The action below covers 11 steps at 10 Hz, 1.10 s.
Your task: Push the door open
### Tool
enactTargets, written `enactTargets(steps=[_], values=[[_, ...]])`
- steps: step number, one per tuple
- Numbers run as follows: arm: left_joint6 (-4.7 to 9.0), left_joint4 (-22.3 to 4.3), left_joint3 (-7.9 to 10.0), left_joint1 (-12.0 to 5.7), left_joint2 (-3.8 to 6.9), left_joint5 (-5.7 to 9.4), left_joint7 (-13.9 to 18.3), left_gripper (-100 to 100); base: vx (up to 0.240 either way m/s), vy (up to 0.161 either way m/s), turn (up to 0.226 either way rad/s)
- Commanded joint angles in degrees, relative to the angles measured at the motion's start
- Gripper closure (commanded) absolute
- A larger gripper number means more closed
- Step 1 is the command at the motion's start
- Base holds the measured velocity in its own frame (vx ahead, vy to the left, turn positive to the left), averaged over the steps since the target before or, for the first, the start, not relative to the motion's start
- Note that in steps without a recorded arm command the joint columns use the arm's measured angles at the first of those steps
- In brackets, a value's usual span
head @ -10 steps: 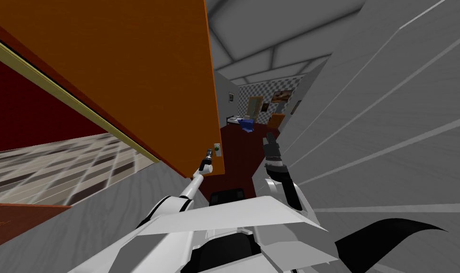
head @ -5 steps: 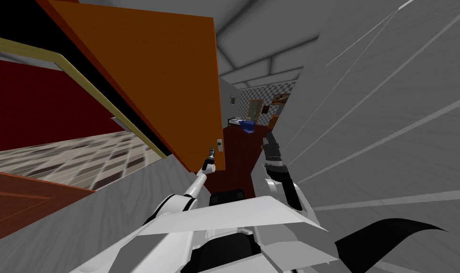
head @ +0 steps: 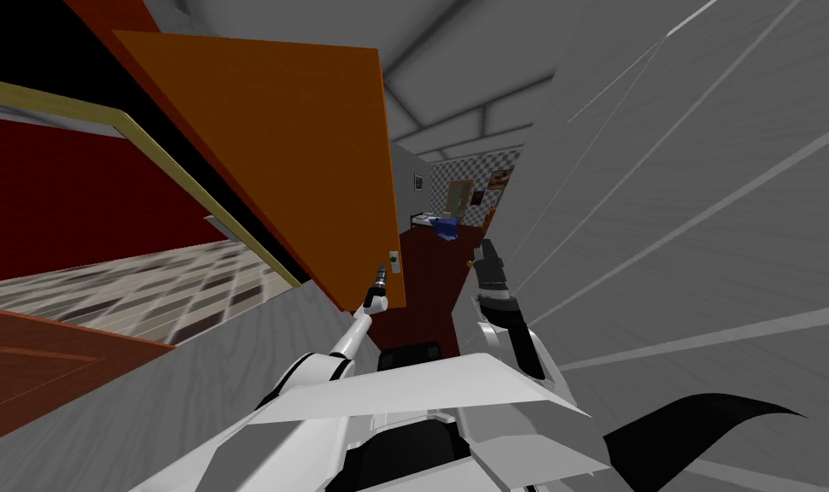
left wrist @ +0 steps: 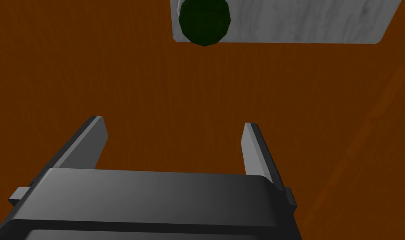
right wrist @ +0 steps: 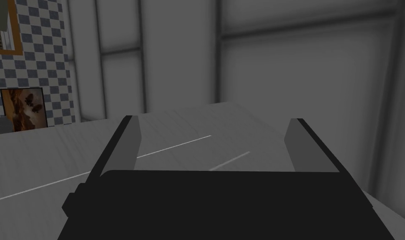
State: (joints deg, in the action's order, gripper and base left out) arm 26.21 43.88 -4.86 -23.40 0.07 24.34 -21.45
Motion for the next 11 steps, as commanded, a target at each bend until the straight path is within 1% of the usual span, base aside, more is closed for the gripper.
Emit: enactTargets(steps=[1,2,3,4,5,6,7,8,9,11], values=[[0.02,0.6,0.26,0.36,1.2,0.01,-0.4,-100,0.228,0.051,-0.026],[0.26,0.5,0.34,0.41,1.31,0.0,-0.5,-100,0.233,0.025,-0.029],[0.5,0.5,0.41,0.46,1.08,0.0,-0.7,-100,0.235,-0.021,-0.03],[0.73,0.4,0.49,0.51,0.55,0.0,-0.8,-100,0.219,-0.026,-0.022],[0.94,0.3,0.55,0.56,-0.21,-0.01,-0.9,-100,0.194,-0.065,-0.028],[1.19,0.3,0.63,0.61,-1.54,-0.01,-1.1,-100,0.163,-0.07,-0.016],[1.32,0.2,0.67,0.64,-2.58,-0.01,-1.1,-100,0.135,-0.093,-0.022],[0.64,1.1,0.7,0.98,-1.81,0.0,-1.2,-100,0.057,-0.05,0.002],[0.64,1.1,0.7,0.98,-1.81,0.0,-1.2,100,-0.008,0.006,0.003],[0.64,1.1,0.7,0.98,-1.81,0.0,-1.2,100,-0.022,0.017,-0.013]])
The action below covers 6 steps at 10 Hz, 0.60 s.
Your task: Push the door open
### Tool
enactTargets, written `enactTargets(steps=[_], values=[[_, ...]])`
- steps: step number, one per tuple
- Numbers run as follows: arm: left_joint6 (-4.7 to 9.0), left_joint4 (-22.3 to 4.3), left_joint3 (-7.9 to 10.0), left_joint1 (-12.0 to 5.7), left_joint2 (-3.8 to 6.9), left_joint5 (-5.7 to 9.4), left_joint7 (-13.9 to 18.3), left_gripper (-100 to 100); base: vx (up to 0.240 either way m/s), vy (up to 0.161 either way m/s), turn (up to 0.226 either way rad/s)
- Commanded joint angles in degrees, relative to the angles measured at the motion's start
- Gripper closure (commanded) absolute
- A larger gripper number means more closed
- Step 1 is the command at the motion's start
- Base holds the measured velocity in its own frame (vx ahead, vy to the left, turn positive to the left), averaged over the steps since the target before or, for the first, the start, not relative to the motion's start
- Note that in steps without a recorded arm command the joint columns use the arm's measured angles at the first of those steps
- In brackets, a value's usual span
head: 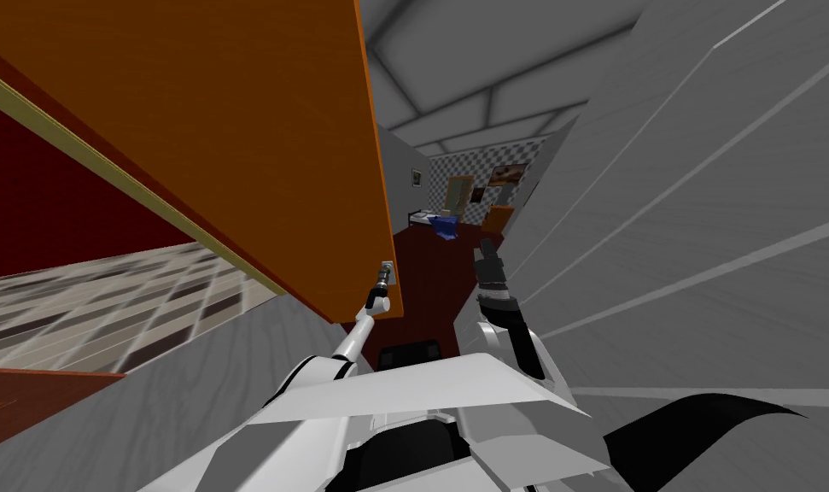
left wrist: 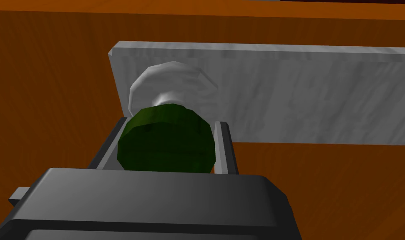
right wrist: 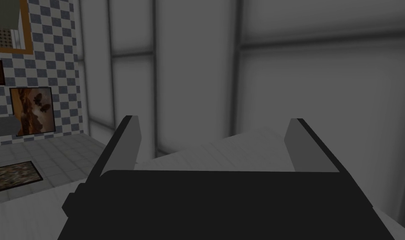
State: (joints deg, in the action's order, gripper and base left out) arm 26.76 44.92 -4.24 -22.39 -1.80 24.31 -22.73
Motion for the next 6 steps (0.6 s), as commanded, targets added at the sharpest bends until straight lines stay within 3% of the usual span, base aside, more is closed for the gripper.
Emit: enactTargets(steps=[1,3,4,6], values=[[0.09,0.1,0.08,-0.02,0.07,0.03,0.0,100,-0.009,0.007,-0.004],[0.09,0.1,0.08,-0.02,0.07,0.03,0.0,100,0.0,0.0,0.0],[0.95,-0.8,0.32,-0.44,1.22,2.35,-1.9,100,0.048,0.009,-0.105],[1.82,-1.3,0.63,-0.88,1.99,4.35,-3.5,100,0.083,0.003,-0.074]])
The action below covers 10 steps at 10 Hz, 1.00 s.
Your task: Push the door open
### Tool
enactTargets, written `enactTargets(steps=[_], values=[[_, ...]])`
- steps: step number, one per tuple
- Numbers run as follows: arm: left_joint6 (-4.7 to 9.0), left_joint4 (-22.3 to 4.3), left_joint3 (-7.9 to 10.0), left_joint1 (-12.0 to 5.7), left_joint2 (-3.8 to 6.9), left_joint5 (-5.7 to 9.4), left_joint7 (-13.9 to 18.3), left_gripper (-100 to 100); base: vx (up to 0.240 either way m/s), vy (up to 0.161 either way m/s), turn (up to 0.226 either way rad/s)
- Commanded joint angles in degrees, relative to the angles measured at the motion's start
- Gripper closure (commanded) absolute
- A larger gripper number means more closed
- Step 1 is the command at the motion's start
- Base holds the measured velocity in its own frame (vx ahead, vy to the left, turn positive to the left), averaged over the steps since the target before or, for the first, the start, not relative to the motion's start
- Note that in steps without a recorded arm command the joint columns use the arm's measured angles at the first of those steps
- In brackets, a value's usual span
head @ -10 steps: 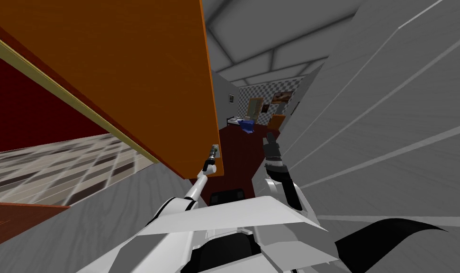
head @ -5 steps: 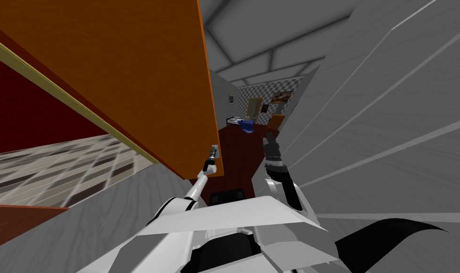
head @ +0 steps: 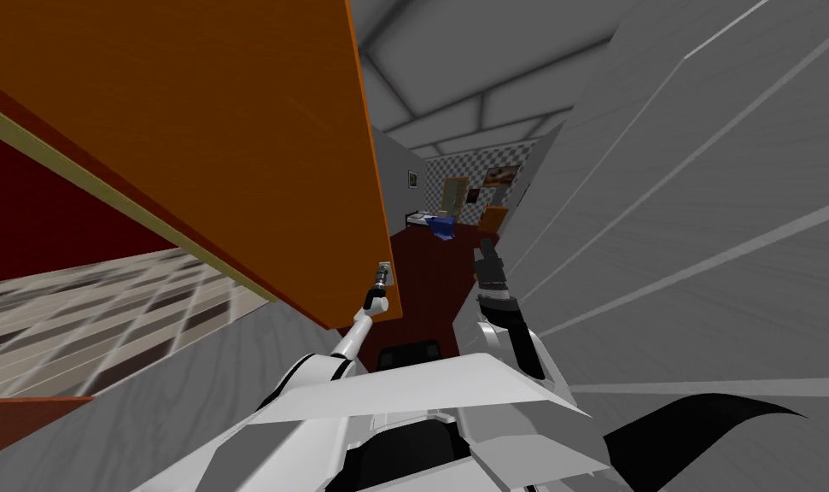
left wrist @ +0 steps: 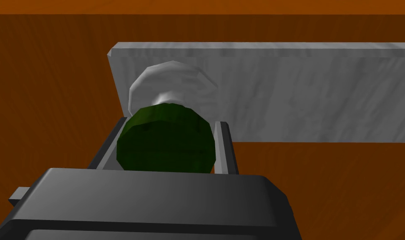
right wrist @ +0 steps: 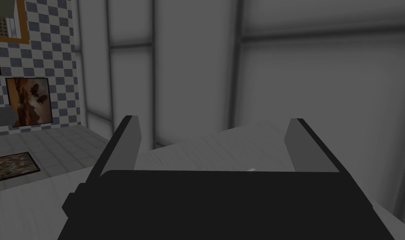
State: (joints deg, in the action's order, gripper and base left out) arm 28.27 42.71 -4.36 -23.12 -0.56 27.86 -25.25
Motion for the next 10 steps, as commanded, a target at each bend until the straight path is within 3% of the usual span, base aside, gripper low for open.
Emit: enactTargets(steps=[1,6,10], values=[[0.82,0.5,0.94,-0.41,1.08,1.99,-2.0,100,0.089,-0.01,-0.054],[3.77,-1.4,2.0,-1.9,1.89,8.78,-7.4,100,0.099,-0.014,-0.058],[6.19,-3.1,2.88,-3.13,1.13,14.37,-12.0,100,0.095,-0.007,-0.051]])
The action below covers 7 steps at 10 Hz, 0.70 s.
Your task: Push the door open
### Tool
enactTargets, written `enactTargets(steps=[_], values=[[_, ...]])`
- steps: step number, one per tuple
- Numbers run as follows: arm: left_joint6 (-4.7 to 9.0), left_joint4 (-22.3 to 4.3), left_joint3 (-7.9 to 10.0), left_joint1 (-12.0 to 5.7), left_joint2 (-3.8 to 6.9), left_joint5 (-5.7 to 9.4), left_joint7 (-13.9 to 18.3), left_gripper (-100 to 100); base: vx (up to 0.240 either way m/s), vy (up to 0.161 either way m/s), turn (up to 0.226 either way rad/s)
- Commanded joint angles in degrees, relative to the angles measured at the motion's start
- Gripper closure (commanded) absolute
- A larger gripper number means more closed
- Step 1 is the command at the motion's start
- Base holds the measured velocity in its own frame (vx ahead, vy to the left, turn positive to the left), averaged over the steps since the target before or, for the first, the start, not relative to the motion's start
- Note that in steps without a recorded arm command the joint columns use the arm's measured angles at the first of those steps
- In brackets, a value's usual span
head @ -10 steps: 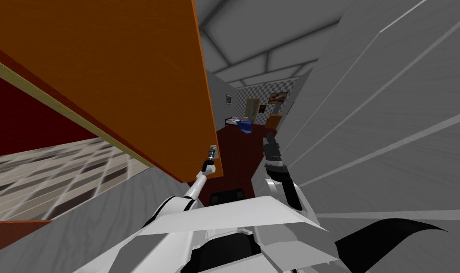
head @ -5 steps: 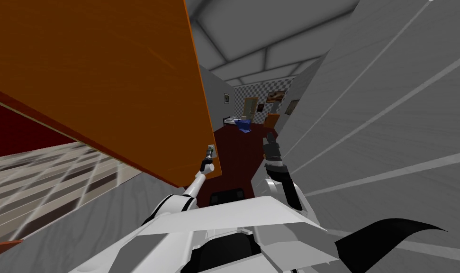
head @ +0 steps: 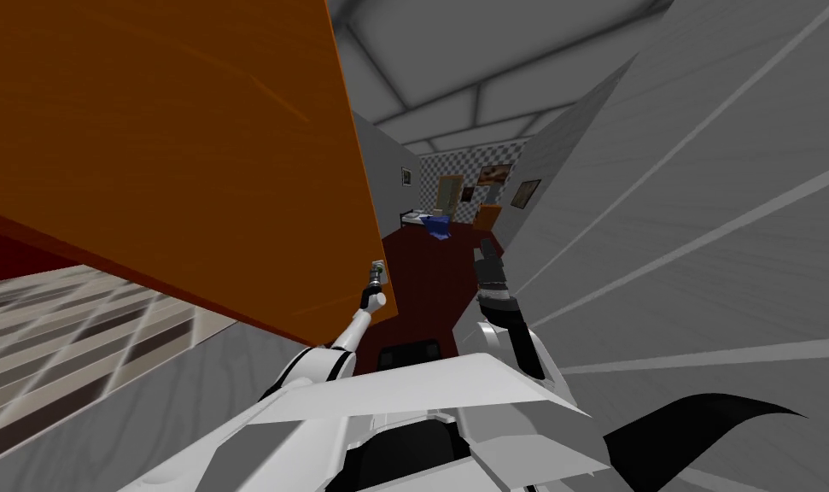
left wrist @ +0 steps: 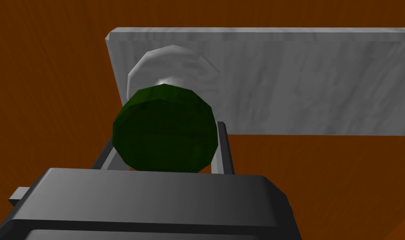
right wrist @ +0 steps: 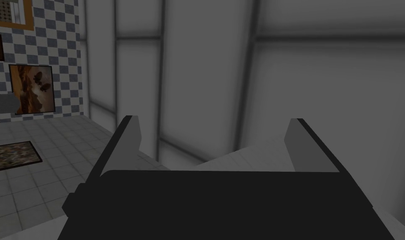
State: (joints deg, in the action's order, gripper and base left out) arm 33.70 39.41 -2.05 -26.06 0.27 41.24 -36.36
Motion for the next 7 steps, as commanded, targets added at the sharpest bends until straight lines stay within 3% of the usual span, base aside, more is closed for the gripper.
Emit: enactTargets(steps=[1,2,3,6,7], values=[[1.32,-0.2,0.78,-0.48,-0.04,2.29,-1.9,100,0.098,-0.009,-0.05],[1.32,-0.2,0.78,-0.48,-0.04,2.29,-1.9,100,0.056,-0.003,-0.019],[2.32,-0.8,1.14,-0.98,-0.9,4.58,-3.8,100,0.062,-0.004,-0.035],[3.69,-1.8,1.64,-1.68,-2.61,7.74,-6.3,100,0.078,-0.006,-0.031],[3.22,-1.7,1.61,-1.18,-2.04,7.01,-5.6,100,0.036,0.003,0.004]])
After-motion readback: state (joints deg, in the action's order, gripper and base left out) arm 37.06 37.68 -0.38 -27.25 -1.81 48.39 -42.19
